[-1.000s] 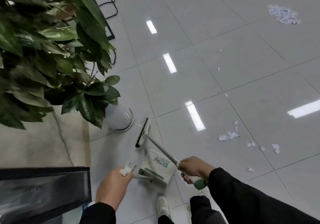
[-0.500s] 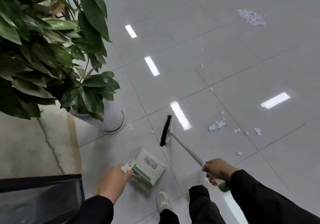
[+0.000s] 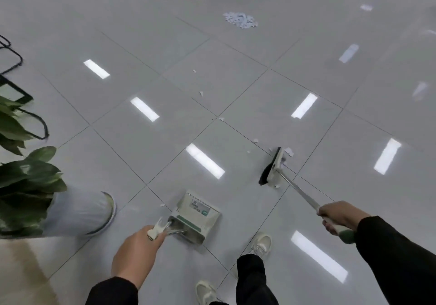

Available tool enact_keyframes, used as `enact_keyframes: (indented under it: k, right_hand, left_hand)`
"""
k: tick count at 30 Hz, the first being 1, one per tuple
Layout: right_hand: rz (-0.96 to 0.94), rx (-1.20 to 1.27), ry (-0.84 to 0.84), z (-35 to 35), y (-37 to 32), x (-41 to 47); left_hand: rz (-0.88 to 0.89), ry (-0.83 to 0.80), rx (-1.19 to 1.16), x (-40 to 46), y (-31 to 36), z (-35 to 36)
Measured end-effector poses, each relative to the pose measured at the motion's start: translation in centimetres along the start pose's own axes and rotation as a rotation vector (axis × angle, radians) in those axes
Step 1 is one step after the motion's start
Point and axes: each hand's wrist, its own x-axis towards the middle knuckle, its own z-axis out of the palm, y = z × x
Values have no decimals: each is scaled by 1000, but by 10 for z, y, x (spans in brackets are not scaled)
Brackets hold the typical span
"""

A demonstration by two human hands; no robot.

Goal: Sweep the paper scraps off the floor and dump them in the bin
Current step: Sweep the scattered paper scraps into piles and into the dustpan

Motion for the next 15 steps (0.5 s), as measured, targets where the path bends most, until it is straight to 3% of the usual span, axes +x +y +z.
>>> enact_keyframes:
  k: [6,15]
  right_hand:
    - [-22,217,-45,-44,1,-17]
    - [-112,371,-218,-21,-101,51]
  left_hand:
    - [59,-2,35,13,70,10]
    - [35,22,65,40,163,30]
